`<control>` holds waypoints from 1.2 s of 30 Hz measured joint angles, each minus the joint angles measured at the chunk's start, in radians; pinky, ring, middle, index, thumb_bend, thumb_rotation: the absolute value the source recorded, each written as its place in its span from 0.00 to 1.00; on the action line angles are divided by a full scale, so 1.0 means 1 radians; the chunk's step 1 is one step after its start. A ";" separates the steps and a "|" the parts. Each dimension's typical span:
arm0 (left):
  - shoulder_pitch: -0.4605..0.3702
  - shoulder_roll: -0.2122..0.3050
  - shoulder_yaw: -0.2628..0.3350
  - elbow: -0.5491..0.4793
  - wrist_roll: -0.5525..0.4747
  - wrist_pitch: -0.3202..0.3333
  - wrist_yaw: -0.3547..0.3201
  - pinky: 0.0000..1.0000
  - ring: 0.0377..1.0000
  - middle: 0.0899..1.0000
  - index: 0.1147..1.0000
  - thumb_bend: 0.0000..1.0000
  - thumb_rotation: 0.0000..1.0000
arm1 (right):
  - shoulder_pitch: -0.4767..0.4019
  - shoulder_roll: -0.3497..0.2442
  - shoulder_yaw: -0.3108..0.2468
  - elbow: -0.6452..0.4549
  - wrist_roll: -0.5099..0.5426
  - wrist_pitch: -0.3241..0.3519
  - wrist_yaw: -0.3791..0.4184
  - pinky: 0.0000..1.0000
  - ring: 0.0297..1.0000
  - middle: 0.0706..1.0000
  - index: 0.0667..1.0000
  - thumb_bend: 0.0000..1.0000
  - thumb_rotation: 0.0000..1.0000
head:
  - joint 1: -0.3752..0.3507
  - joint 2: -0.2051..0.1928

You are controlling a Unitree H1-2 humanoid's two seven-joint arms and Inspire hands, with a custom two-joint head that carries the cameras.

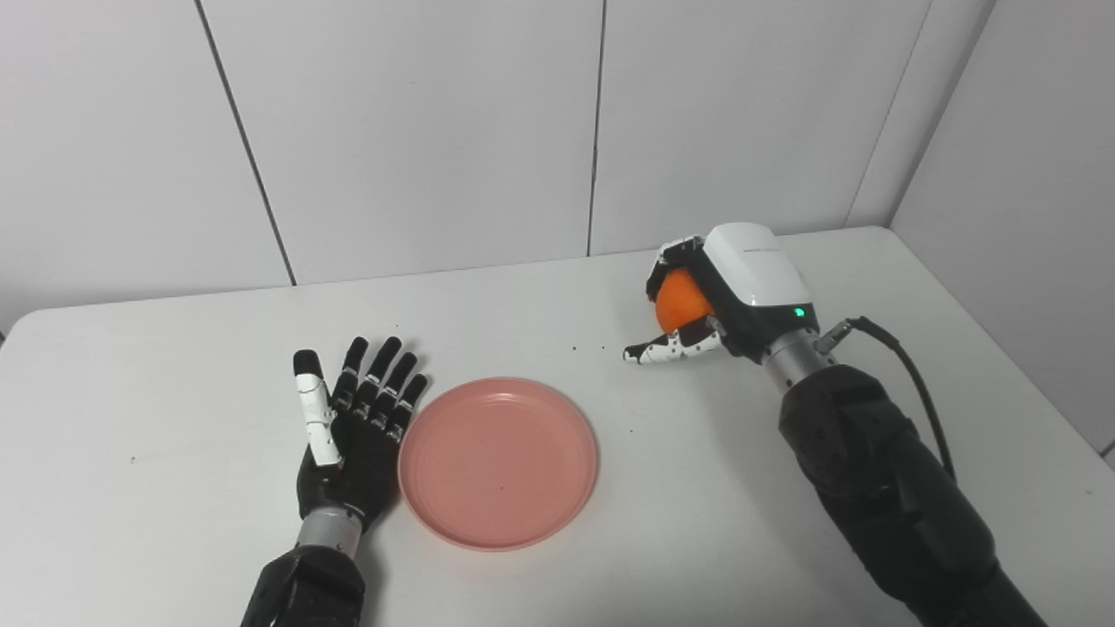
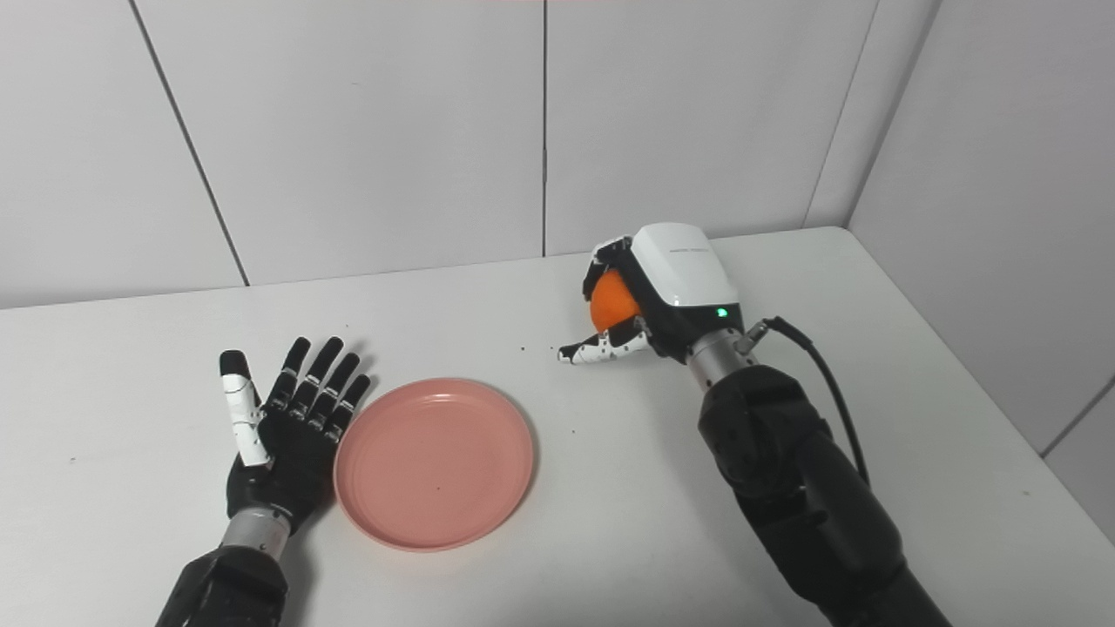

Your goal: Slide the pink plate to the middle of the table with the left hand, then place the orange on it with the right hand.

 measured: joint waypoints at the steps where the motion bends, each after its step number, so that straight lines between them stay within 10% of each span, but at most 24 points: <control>1: 0.000 -0.003 -0.001 0.000 0.002 0.000 0.002 0.92 0.91 0.90 0.97 0.86 0.77 | -0.005 0.008 0.013 0.000 0.000 -0.007 0.007 0.11 0.13 0.17 0.17 0.72 0.18 | 0.006 0.002; 14: 0.002 -0.006 -0.025 0.000 0.017 -0.003 0.009 0.91 0.92 0.90 0.97 0.86 0.77 | -0.058 0.130 0.086 -0.002 0.018 -0.049 0.048 0.12 0.14 0.17 0.18 0.72 0.22 | 0.081 0.008; 36: 0.002 -0.008 -0.036 0.008 0.021 -0.017 0.015 0.92 0.88 0.91 0.94 0.87 0.77 | -0.042 0.165 0.146 -0.003 0.044 -0.103 0.096 0.14 0.17 0.20 0.19 0.71 0.19 | 0.124 0.006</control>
